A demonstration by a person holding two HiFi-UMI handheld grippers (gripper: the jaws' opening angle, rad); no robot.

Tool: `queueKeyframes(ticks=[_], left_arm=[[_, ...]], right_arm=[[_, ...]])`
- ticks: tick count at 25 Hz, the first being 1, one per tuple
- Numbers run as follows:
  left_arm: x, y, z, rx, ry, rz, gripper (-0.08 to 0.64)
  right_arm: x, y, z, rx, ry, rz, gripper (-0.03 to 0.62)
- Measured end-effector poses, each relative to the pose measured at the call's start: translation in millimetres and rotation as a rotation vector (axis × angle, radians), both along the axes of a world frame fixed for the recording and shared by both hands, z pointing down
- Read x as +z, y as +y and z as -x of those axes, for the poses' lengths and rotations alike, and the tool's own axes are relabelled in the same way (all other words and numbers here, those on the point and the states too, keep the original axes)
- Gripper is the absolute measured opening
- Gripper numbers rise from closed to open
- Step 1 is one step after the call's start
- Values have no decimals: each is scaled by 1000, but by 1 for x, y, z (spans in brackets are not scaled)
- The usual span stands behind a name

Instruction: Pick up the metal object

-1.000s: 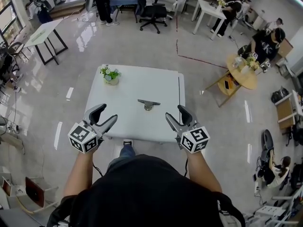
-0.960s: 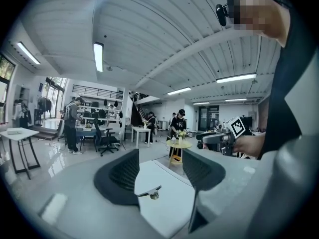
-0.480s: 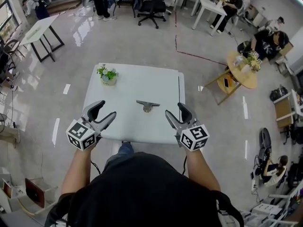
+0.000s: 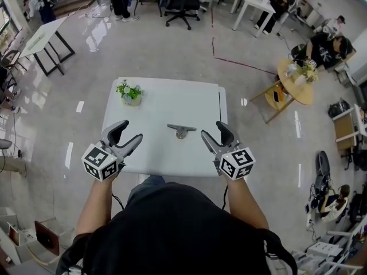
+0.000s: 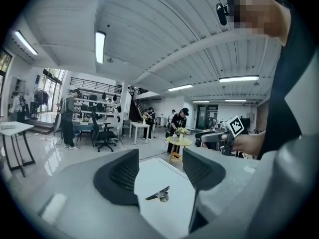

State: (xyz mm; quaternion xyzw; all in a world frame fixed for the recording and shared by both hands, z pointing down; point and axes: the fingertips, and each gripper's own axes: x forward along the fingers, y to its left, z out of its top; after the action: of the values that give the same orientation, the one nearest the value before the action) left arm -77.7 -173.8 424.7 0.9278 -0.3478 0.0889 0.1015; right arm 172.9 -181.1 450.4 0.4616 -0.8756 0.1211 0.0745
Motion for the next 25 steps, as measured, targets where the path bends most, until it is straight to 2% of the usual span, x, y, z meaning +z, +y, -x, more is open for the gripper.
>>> queueKeyframes(ticks=[13, 25], left_arm=[[13, -42, -3, 26, -5, 25, 264], [27, -76, 16, 4, -9, 53, 264]], right_arm=[[30, -40, 3, 17, -5, 78, 305], [89, -66, 18, -27, 94, 168, 319]])
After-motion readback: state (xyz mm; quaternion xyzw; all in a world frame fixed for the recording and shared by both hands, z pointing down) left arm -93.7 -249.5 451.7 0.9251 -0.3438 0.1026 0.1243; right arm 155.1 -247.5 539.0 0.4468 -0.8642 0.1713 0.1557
